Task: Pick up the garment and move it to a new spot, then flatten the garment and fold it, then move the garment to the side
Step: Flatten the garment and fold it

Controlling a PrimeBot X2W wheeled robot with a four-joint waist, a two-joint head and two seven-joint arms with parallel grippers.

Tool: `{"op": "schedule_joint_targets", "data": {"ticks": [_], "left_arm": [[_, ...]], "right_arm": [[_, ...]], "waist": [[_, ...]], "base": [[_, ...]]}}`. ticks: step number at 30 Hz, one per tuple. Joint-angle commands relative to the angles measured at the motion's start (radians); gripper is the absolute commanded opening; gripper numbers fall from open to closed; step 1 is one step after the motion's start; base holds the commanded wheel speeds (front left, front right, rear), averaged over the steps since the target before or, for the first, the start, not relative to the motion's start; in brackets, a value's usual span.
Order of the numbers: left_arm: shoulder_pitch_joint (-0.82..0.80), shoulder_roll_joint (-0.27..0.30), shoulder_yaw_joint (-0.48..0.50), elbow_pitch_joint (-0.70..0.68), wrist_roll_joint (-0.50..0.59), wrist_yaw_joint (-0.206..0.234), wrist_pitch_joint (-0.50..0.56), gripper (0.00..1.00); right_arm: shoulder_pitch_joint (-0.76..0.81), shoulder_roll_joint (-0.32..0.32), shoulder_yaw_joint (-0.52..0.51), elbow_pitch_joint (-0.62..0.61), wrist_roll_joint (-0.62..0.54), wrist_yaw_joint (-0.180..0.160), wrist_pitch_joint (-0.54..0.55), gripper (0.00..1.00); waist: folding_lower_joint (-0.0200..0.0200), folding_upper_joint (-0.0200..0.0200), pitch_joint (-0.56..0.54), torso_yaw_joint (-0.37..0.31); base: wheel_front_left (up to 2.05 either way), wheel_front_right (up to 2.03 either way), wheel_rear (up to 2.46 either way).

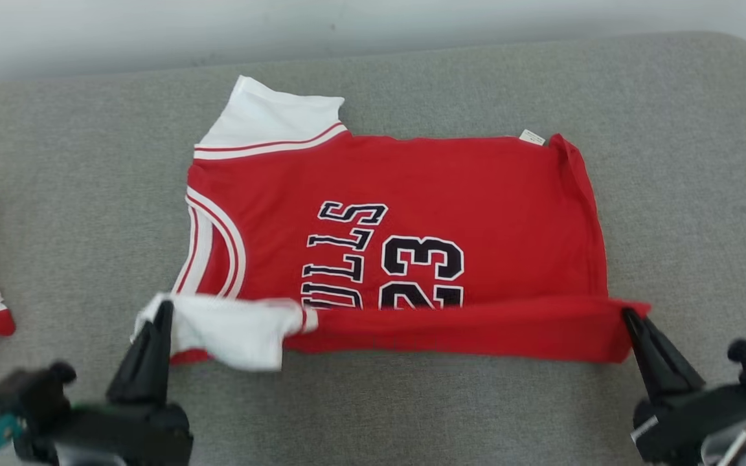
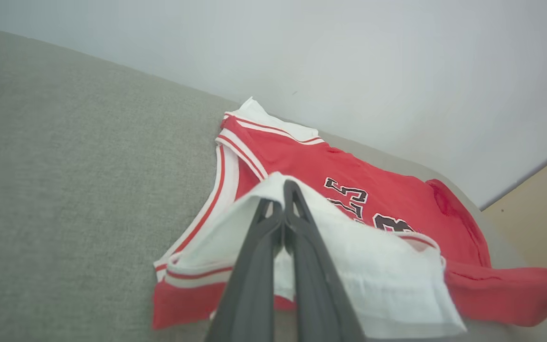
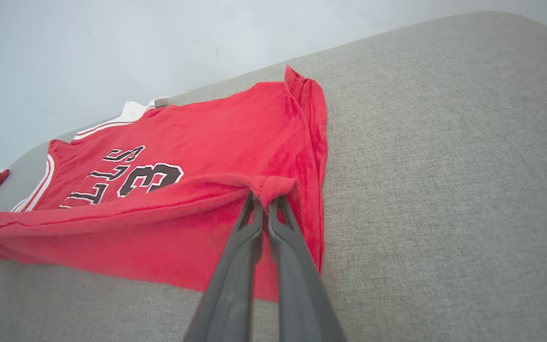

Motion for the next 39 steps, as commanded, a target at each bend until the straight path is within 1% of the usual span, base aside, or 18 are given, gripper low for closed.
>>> {"op": "schedule_joint_targets", "data": {"ticks": [1,5,9,10,11,12,14,15,17,20,22,24,27,31,35,37,38,39], "left_arm": [[-0.052,0.008,0.000,0.026,0.006,-0.007,0.013,0.00],[-0.183,0.001,-0.015,0.143,0.003,-0.026,0.048,0.00],[-0.271,-0.014,-0.035,0.281,0.016,-0.048,0.050,0.00],[-0.287,-0.016,-0.039,0.310,0.022,-0.049,0.044,0.21],[-0.301,-0.017,-0.046,0.339,0.032,-0.053,0.036,0.87],[-0.309,-0.020,-0.051,0.360,0.039,-0.060,0.024,1.00],[-0.311,-0.025,-0.057,0.397,0.049,-0.070,0.001,1.00],[-0.306,-0.027,-0.054,0.410,0.049,-0.074,-0.010,1.00],[-0.281,-0.027,-0.051,0.425,0.050,-0.080,-0.028,1.00],[-0.229,-0.014,-0.041,0.429,0.053,-0.082,-0.045,1.00],[-0.191,-0.018,-0.048,0.416,0.056,-0.080,-0.048,1.00],[-0.153,-0.009,-0.052,0.426,0.049,-0.082,-0.049,1.00],[-0.151,-0.015,-0.062,0.437,0.053,-0.085,-0.049,1.00],[-0.188,-0.021,-0.063,0.478,0.052,-0.088,-0.048,1.00],[-0.225,-0.030,-0.065,0.548,0.046,-0.074,-0.027,1.00],[-0.248,-0.033,-0.068,0.589,0.040,-0.083,-0.019,1.00],[-0.254,-0.036,-0.068,0.612,0.036,-0.082,-0.018,1.00],[-0.258,-0.040,-0.070,0.635,0.032,-0.085,-0.014,0.44]], "right_arm": [[-0.037,0.008,0.006,0.023,-0.004,-0.003,0.007,0.00],[-0.154,0.019,0.043,0.118,-0.018,-0.003,0.013,0.00],[-0.239,0.028,0.078,0.232,-0.013,-0.003,-0.007,0.00],[-0.255,0.028,0.087,0.255,-0.011,-0.003,-0.016,0.20],[-0.267,0.026,0.094,0.276,-0.011,-0.003,-0.030,0.67],[-0.272,0.023,0.102,0.294,-0.008,-0.003,-0.042,1.00],[-0.273,-0.010,0.125,0.323,-0.048,-0.003,-0.078,1.00],[-0.264,-0.015,0.133,0.334,-0.052,-0.003,-0.095,1.00],[-0.234,-0.018,0.138,0.349,-0.039,-0.003,-0.124,1.00],[-0.194,-0.039,0.138,0.350,-0.032,-0.003,-0.154,1.00],[-0.165,-0.033,0.129,0.344,-0.022,-0.003,-0.167,1.00],[-0.145,-0.023,0.133,0.349,-0.022,-0.003,-0.165,1.00],[-0.151,-0.017,0.144,0.359,-0.036,-0.003,-0.160,1.00],[-0.186,0.000,0.160,0.400,-0.053,-0.003,-0.151,1.00],[-0.233,0.020,0.176,0.469,-0.067,-0.003,-0.139,1.00],[-0.252,0.035,0.186,0.510,-0.068,-0.003,-0.137,1.00],[-0.262,0.047,0.192,0.527,-0.059,-0.003,-0.137,0.75],[-0.271,0.054,0.203,0.544,-0.053,-0.003,-0.136,0.35]], "waist": [[0.0000,0.0000,0.020,-0.014],[0.0000,0.0000,0.032,-0.018],[0.0000,0.0000,0.035,-0.023],[0.0000,0.0000,0.034,-0.024],[0.0000,0.0000,0.031,-0.024],[0.0000,0.0000,0.027,-0.022],[0.0000,0.0000,0.015,-0.019],[0.0000,0.0000,0.007,-0.016],[0.0000,0.0000,-0.008,-0.011],[0.0000,0.0000,-0.023,-0.008],[0.0000,0.0000,-0.028,-0.005],[0.0000,0.0000,-0.026,-0.006],[0.0000,0.0000,-0.024,-0.006],[0.0000,0.0000,-0.019,-0.010],[0.0000,0.0000,-0.010,-0.015],[0.0000,0.0000,-0.008,-0.015],[0.0000,0.0000,-0.007,-0.016],[0.0000,0.0000,-0.008,-0.015]], "base": [[0.00,0.00,0.00],[0.00,0.00,0.00],[0.00,0.00,0.00],[0.00,0.00,0.00],[0.00,0.00,0.00],[0.00,0.00,0.00],[0.00,0.00,0.00],[0.00,0.00,0.00],[0.00,0.00,0.00],[0.00,0.00,0.00],[0.00,0.00,0.00],[0.00,0.00,0.00],[0.00,0.00,0.00],[0.00,0.00,0.00],[0.00,0.00,0.00],[0.00,0.00,0.00],[0.00,0.00,0.00],[0.00,0.00,0.00]]}}
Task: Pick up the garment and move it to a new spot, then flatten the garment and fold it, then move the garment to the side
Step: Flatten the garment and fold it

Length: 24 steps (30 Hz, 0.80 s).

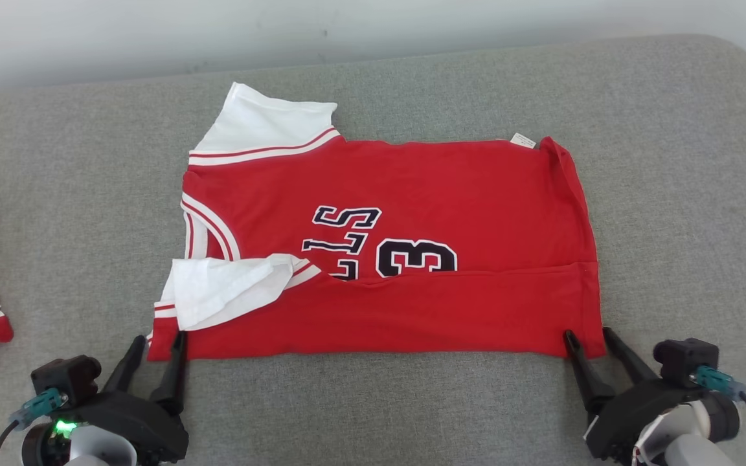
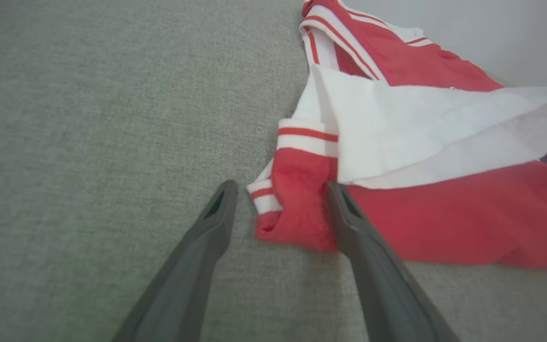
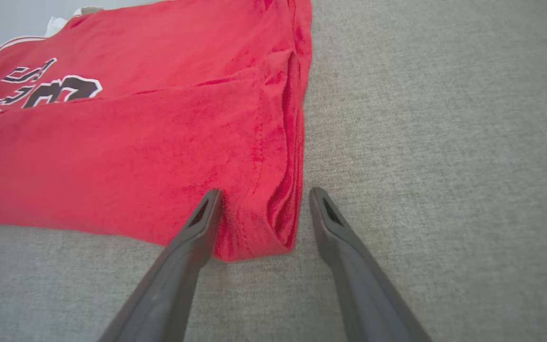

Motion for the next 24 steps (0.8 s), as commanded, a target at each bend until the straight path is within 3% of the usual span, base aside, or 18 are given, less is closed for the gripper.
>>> {"op": "schedule_joint_targets", "data": {"ticks": [1,2,12,20,24], "left_arm": [[0.002,-0.009,-0.007,0.024,-0.012,-0.004,0.007,0.05],[-0.003,-0.016,-0.015,0.040,-0.008,-0.008,0.005,0.00],[0.057,-0.017,-0.018,0.027,-0.015,-0.045,-0.038,0.00],[0.241,-0.046,0.000,-0.129,-0.035,-0.004,-0.049,0.00],[0.295,-0.073,-0.007,-0.176,-0.035,0.013,-0.051,0.00]], "right_arm": [[-0.004,0.010,0.015,0.012,0.005,-0.003,-0.004,0.13],[-0.009,0.016,0.028,0.021,0.010,-0.003,-0.012,0.00],[0.031,-0.060,0.064,0.002,0.052,-0.003,-0.075,0.00],[0.193,-0.157,-0.008,-0.131,0.069,-0.003,-0.024,0.00],[0.274,-0.143,-0.065,-0.187,0.071,-0.003,0.008,0.00]], "waist": [[0.0000,0.0000,-0.004,0.002],[0.0000,0.0000,-0.008,0.004],[0.0000,0.0000,-0.105,0.025],[0.0000,0.0000,-0.114,0.057],[0.0000,0.0000,-0.113,0.072]], "base": [[0.00,0.00,0.00],[0.00,0.00,0.00],[0.00,0.00,0.00],[0.00,0.00,0.00],[0.00,0.00,0.00]]}}
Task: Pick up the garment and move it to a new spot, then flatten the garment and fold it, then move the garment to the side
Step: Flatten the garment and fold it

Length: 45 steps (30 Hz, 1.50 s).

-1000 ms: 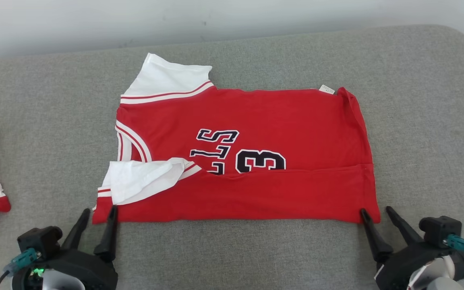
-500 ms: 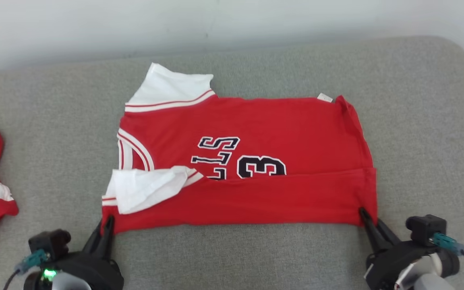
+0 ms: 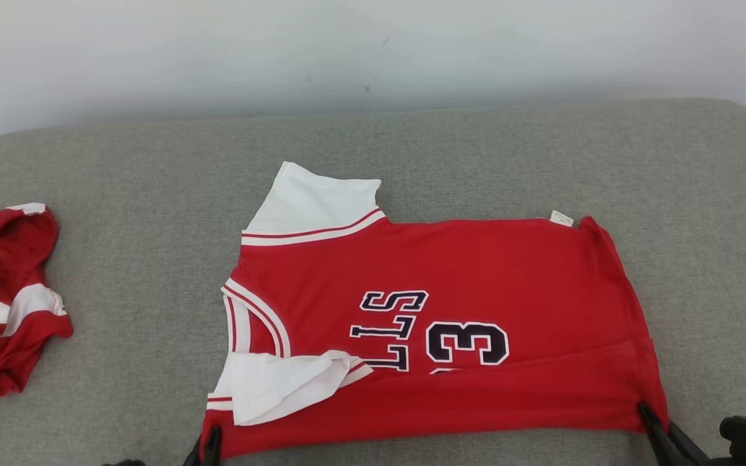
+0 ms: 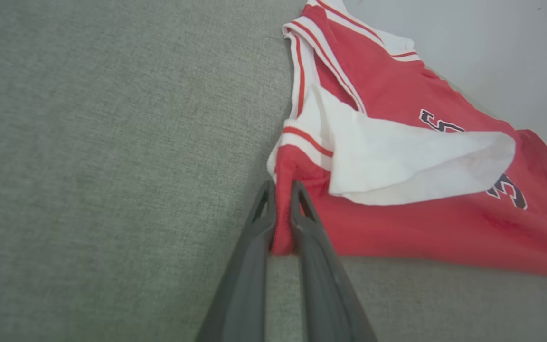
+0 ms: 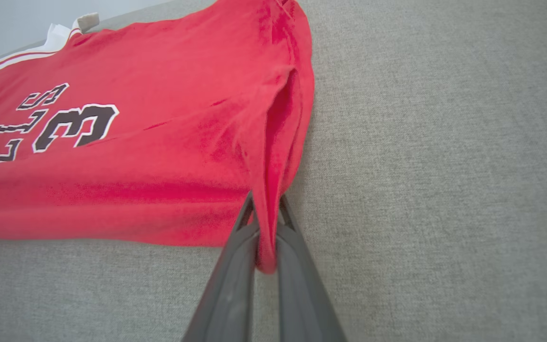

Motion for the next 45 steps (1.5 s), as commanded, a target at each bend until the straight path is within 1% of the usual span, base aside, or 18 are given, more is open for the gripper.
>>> {"op": "schedule_joint_targets", "data": {"ticks": [1,2,3,4,5,6,7,12,17,21,23,26,29,33,39,45], "left_arm": [[0.020,-0.002,0.000,-0.012,0.002,0.014,-0.007,0.00],[0.024,-0.005,-0.003,-0.015,0.005,0.016,-0.007,0.00],[0.023,-0.007,-0.002,-0.019,0.009,0.021,-0.008,0.00],[0.019,-0.006,0.002,-0.025,0.016,0.025,-0.008,0.37],[0.011,-0.005,0.008,-0.035,0.024,0.031,-0.009,0.94],[0.011,-0.005,0.008,-0.035,0.024,0.031,-0.009,0.94],[0.003,-0.007,0.019,-0.048,0.028,0.036,-0.009,1.00],[-0.021,-0.008,0.105,-0.141,0.066,0.057,-0.009,1.00],[-0.044,-0.014,0.213,-0.243,0.186,0.082,-0.009,1.00],[-0.052,-0.037,0.273,-0.289,0.272,0.090,-0.008,1.00],[-0.052,-0.037,0.288,-0.300,0.322,0.083,-0.008,1.00],[-0.039,-0.054,0.296,-0.310,0.385,0.061,-0.008,1.00],[-0.013,-0.071,0.296,-0.312,0.437,0.029,-0.008,1.00],[0.023,-0.095,0.311,-0.290,0.485,-0.003,-0.009,1.00],[0.040,-0.121,0.348,-0.266,0.510,-0.041,-0.009,1.00],[0.033,-0.138,0.365,-0.243,0.534,-0.060,-0.009,1.00]], "right_arm": [[0.028,0.012,-0.028,-0.020,-0.005,-0.003,0.010,0.00],[0.034,0.020,-0.040,-0.029,-0.013,-0.003,0.010,0.38],[0.039,0.029,-0.052,-0.038,-0.023,-0.003,0.010,0.80],[0.042,0.033,-0.062,-0.046,-0.043,-0.003,0.008,1.00],[0.038,0.037,-0.074,-0.057,-0.064,-0.003,0.000,1.00],[0.038,0.037,-0.074,-0.057,-0.064,-0.003,0.000,1.00],[0.034,0.046,-0.088,-0.069,-0.079,-0.003,-0.007,1.00],[0.009,0.099,-0.166,-0.157,-0.159,-0.003,-0.034,1.00],[-0.017,0.171,-0.204,-0.242,-0.246,-0.003,-0.070,1.00],[-0.029,0.232,-0.222,-0.261,-0.292,-0.003,-0.100,1.00],[-0.027,0.253,-0.228,-0.261,-0.318,-0.003,-0.111,1.00],[-0.012,0.282,-0.233,-0.246,-0.337,-0.003,-0.124,1.00],[0.006,0.294,-0.238,-0.229,-0.352,-0.003,-0.131,1.00],[0.031,0.305,-0.238,-0.215,-0.365,-0.003,-0.134,1.00],[0.053,0.308,-0.254,-0.227,-0.371,-0.003,-0.135,1.00],[0.061,0.309,-0.262,-0.229,-0.372,-0.003,-0.135,1.00]], "waist": [[0.0001,0.0000,0.000,0.010],[0.0001,0.0000,-0.001,0.010],[0.0001,0.0000,-0.004,0.010],[0.0001,0.0000,-0.007,0.011],[0.0001,0.0000,-0.010,0.010],[0.0001,0.0000,-0.010,0.010],[0.0001,0.0000,-0.014,0.010],[0.0001,0.0000,-0.030,0.004],[0.0001,0.0000,-0.032,-0.004],[0.0001,0.0000,-0.027,-0.008],[0.0001,0.0000,-0.022,-0.008],[0.0001,0.0000,-0.016,-0.006],[0.0001,0.0000,-0.016,0.000],[0.0001,0.0000,-0.017,0.002],[0.0001,0.0000,-0.019,0.009],[0.0001,0.0000,-0.022,0.011]], "base": [[0.00,0.00,0.00],[0.00,0.00,0.00],[0.00,0.00,0.00],[0.00,0.00,0.00],[0.00,0.00,0.00],[0.00,0.00,0.00],[0.00,0.00,0.00],[0.00,0.00,0.00],[0.00,0.00,0.00],[0.00,0.00,0.00],[0.00,0.00,0.00],[0.00,0.00,0.00],[0.00,0.00,0.00],[0.00,0.00,0.00],[0.00,0.00,0.00],[0.00,0.00,0.00]]}}
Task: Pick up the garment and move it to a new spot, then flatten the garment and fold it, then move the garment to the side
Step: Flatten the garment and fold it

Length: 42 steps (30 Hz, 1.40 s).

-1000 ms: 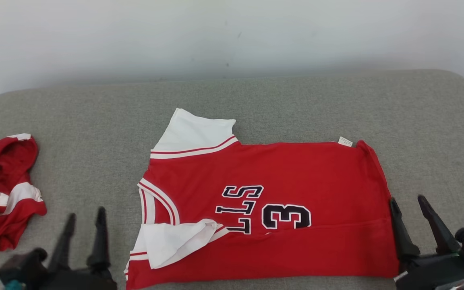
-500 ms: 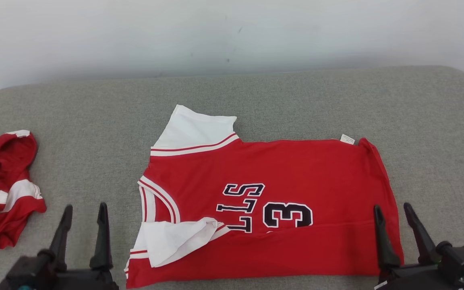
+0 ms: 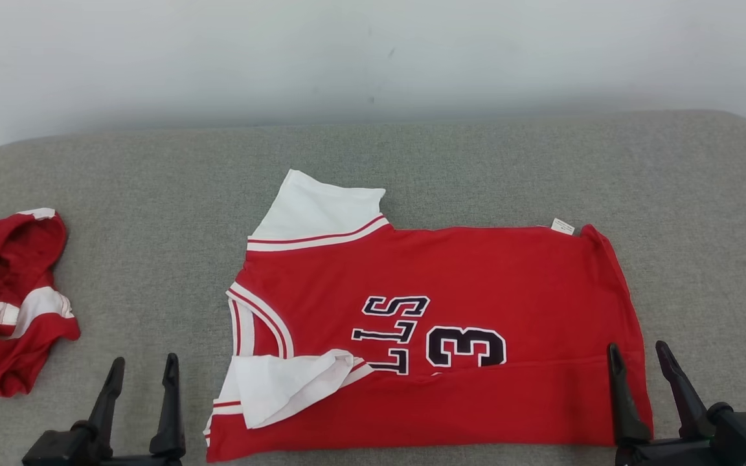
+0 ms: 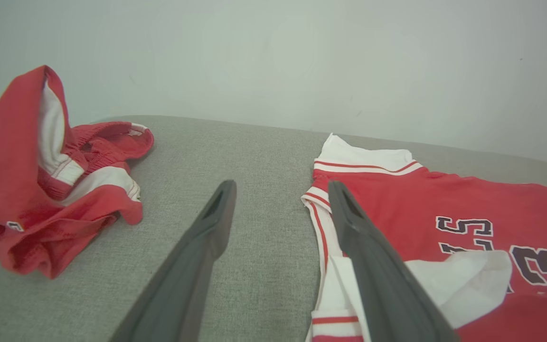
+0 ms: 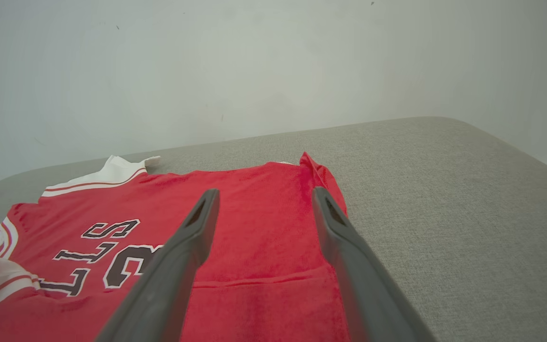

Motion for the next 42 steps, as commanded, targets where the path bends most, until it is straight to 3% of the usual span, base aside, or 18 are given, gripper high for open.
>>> {"op": "schedule_joint_targets", "data": {"ticks": [1,6,10,20,32,42], "left_arm": [[-0.006,-0.006,-0.001,0.010,0.016,-0.007,-0.001,1.00],[-0.078,0.009,-0.016,0.028,0.026,-0.016,-0.001,1.00],[-0.243,0.065,-0.056,0.077,0.026,-0.023,-0.001,1.00],[-0.680,0.239,-0.279,0.263,-0.207,-0.023,0.116,1.00],[-1.004,0.341,-0.619,0.492,-0.399,-0.023,0.261,1.00],[-1.137,0.359,-0.765,0.658,-0.490,-0.023,0.262,1.00]], "right_arm": [[0.004,-0.001,-0.004,0.002,-0.003,-0.003,-0.004,1.00],[-0.044,-0.031,-0.013,0.013,0.003,-0.003,-0.004,1.00],[-0.167,-0.083,-0.001,0.060,0.023,-0.003,0.031,1.00],[-0.496,-0.176,0.106,0.212,0.078,-0.003,0.223,1.00],[-0.789,-0.142,0.275,0.462,0.113,-0.003,0.280,1.00],[-0.921,-0.098,0.392,0.597,0.170,-0.003,0.261,1.00]], "waist": [[0.0000,0.0000,0.003,-0.002],[0.0000,0.0000,0.020,-0.008],[0.0000,0.0000,0.064,-0.027],[0.0000,0.0000,0.224,-0.097],[0.0000,0.0000,0.349,-0.155],[0.0000,0.0000,0.397,-0.188]], "base": [[0.00,0.00,0.00],[0.00,0.00,0.00],[0.00,0.00,0.00],[0.00,0.00,0.00],[0.00,0.00,0.00],[0.00,0.00,0.00]]}}
